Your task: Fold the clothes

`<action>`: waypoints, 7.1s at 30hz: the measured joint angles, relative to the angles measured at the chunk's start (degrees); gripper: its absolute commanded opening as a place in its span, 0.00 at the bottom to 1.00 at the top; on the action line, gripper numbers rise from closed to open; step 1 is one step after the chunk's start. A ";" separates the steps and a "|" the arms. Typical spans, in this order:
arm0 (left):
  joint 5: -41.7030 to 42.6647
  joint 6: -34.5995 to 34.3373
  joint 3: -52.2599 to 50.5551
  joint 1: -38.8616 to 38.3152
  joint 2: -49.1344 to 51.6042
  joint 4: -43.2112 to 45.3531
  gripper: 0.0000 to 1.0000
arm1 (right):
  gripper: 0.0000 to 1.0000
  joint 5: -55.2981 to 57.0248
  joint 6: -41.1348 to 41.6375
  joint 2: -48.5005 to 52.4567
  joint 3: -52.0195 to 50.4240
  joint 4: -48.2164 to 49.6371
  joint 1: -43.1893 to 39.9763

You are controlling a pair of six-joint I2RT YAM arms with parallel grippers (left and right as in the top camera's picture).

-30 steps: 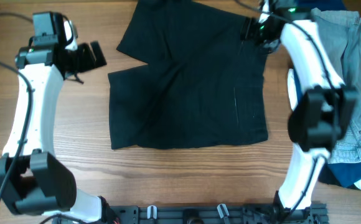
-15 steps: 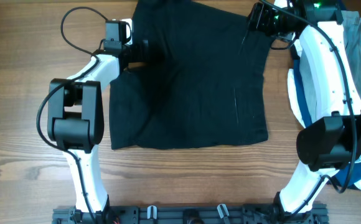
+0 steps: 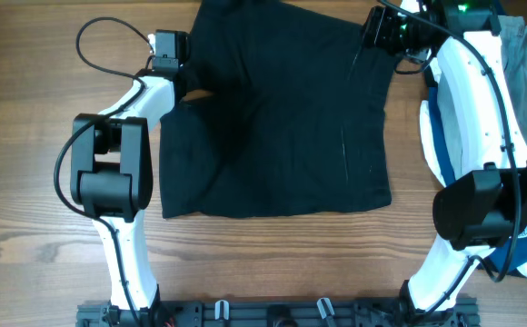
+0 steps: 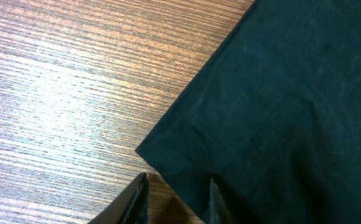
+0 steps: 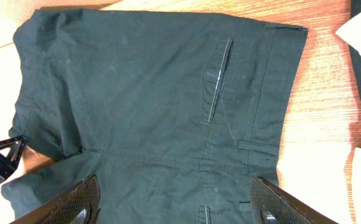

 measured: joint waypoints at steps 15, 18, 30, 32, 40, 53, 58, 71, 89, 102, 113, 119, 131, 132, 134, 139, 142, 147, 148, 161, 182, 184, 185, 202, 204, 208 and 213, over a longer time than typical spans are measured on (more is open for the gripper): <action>0.52 -1.16 3.21 5.68 -1.86 -22.12 0.04 | 0.74 0.00 0.00 0.00 0.00 -1.01 1.70; 0.46 -1.14 3.45 7.72 -2.43 -27.45 0.04 | 0.81 -0.02 0.00 0.00 0.00 -1.03 2.08; 2.38 -2.45 5.60 9.29 -20.74 -55.15 1.00 | 1.00 -0.28 -2.62 -21.14 0.02 -6.62 2.05; 8.41 -3.26 7.04 9.27 -31.04 -58.77 1.00 | 1.00 -0.31 -2.62 -27.91 0.50 -8.90 2.05; 15.08 -15.19 6.88 8.24 -50.71 -78.68 0.97 | 0.99 5.77 6.38 -33.86 -3.72 -30.14 2.05; 9.55 -77.13 -54.40 -18.01 -74.49 -51.63 0.75 | 0.99 11.32 17.68 -33.20 -34.77 -14.95 2.05; 8.66 -83.34 -58.36 -18.03 -68.02 -45.68 0.81 | 0.99 11.32 17.44 -32.92 -35.23 -11.98 2.08; 2.03 -84.35 -58.36 -12.74 -60.24 -37.77 0.72 | 0.98 9.60 16.79 -27.15 -38.60 -10.75 2.05; 1.05 -75.87 -58.40 -9.35 -58.05 -33.09 0.04 | 0.85 5.73 16.33 -26.36 -46.80 -6.78 2.08; 1.20 -74.93 -58.40 -9.35 -58.03 -31.71 0.04 | 0.78 5.55 19.39 -19.58 -64.11 13.70 2.08; 1.29 -69.75 -57.94 -9.35 -58.16 -31.65 0.04 | 0.04 0.76 19.06 -15.47 -61.64 11.85 2.62; -0.04 -53.83 -42.49 -8.94 -64.32 -43.65 0.04 | 0.04 -1.90 9.92 -20.37 -48.02 -4.68 -4.94; -3.82 -44.57 -15.17 -8.94 -76.98 -65.07 0.04 | 0.04 -5.40 3.61 -38.97 -38.07 -24.52 -5.57; -3.82 -43.80 -14.71 -8.94 -77.02 -63.10 0.04 | 0.04 -5.20 3.67 -39.06 -38.07 -24.11 -5.57; -4.09 -42.45 -14.58 -8.94 -75.95 -58.55 0.04 | 0.04 -4.59 3.87 -38.86 -38.10 -22.01 -5.57; -5.27 -37.38 -14.12 -9.07 -63.39 -42.25 0.04 | 0.04 -2.80 4.83 -33.73 -41.35 -17.14 -5.66; -6.01 -32.59 -14.40 -10.43 -50.56 -27.52 0.04 | 0.04 -1.90 5.90 -30.25 -45.72 -11.96 -6.19; -7.76 -30.77 -14.21 -10.84 -35.63 -8.41 0.04 | 0.05 -0.63 8.04 -26.27 -47.17 6.10 -8.90; -8.00 -30.67 -14.25 -10.75 -33.81 -5.68 0.04 | 0.05 -0.20 8.46 -25.62 -47.17 8.94 -8.98; -9.40 -30.05 -14.27 -10.49 -26.53 14.12 1.00 | 1.00 1.29 9.73 -15.23 -47.25 37.99 -9.11; -2.21 -10.82 -13.88 -1.95 -26.34 -14.03 1.00 | 0.93 -0.37 0.72 -3.13 -47.19 37.59 8.90; -2.23 -10.84 -13.88 0.94 -26.36 -15.74 1.00 | 0.92 -0.44 1.38 -2.86 -46.88 39.19 10.03; -2.21 -10.82 -13.88 2.08 -26.36 -16.68 1.00 | 0.92 -0.31 1.38 -2.78 -46.88 39.17 10.64; 10.73 -2.91 -13.88 14.23 -26.36 -27.36 1.00 | 0.95 1.77 -6.16 -0.68 -34.47 16.39 23.06; 14.49 1.31 -13.88 13.35 -26.36 -28.33 1.00 | 0.97 0.35 -5.90 -0.98 -25.75 9.79 19.43; 17.33 5.66 -14.10 11.50 -26.34 -34.27 0.98 | 0.96 -1.14 -5.55 -2.21 -15.85 2.36 10.03; 23.19 5.73 -19.06 10.43 -25.70 -32.61 0.88 | 0.92 -1.38 -5.51 -2.19 -15.80 1.86 7.98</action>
